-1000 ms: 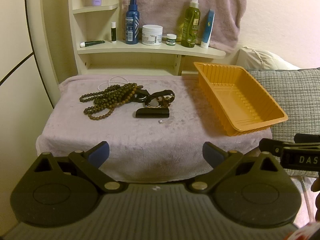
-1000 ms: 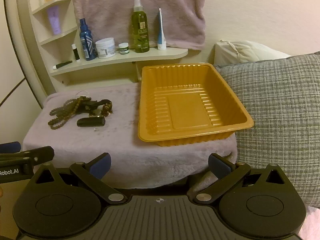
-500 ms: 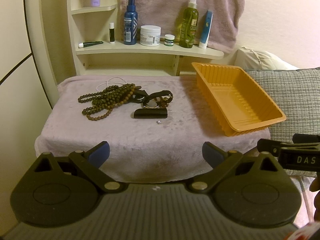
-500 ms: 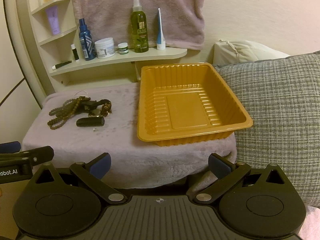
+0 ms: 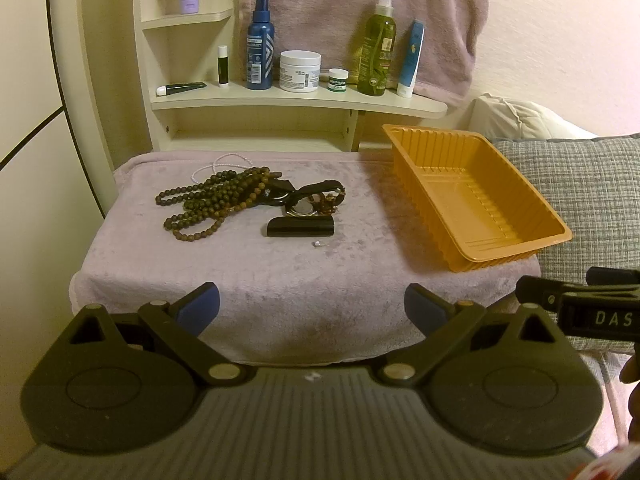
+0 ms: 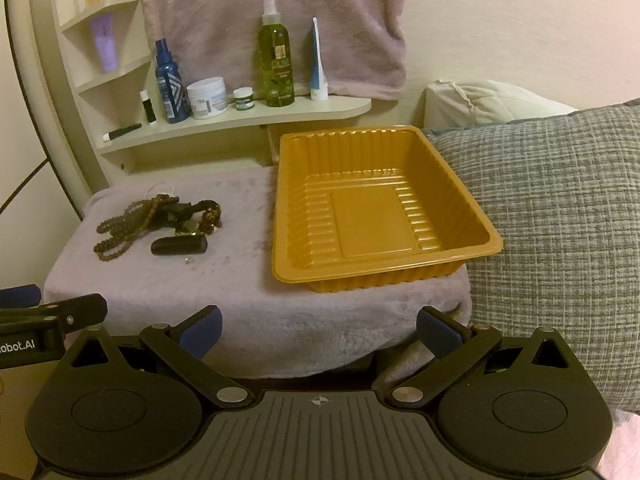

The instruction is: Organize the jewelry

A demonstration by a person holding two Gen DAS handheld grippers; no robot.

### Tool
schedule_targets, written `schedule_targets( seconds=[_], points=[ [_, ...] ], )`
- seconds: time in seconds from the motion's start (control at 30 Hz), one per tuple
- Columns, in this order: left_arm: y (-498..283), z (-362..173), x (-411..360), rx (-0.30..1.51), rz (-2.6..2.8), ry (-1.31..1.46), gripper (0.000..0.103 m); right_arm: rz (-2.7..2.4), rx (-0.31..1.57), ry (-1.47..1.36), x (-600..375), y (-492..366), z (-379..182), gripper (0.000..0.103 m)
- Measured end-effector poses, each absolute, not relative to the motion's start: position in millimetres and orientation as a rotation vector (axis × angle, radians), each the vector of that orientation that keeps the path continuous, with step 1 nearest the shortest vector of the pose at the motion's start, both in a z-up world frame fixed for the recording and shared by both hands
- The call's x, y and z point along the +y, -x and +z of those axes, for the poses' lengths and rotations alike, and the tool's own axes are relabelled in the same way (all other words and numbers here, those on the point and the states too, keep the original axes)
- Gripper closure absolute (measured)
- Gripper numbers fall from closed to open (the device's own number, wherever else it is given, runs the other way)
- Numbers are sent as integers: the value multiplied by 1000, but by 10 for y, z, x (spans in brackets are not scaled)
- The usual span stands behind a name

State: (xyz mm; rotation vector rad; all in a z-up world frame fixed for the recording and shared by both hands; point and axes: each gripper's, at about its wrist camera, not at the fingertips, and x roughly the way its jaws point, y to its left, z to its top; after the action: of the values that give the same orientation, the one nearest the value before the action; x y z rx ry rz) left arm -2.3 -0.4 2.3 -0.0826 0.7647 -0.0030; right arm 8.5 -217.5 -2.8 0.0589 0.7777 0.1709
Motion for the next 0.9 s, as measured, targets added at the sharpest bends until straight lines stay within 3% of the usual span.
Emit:
schedule_targets(
  seconds=[0.9],
  points=[
    [39,-2,-5,764,-5,88,5,166,777,-56,-2146,-79,-15,0]
  ],
)
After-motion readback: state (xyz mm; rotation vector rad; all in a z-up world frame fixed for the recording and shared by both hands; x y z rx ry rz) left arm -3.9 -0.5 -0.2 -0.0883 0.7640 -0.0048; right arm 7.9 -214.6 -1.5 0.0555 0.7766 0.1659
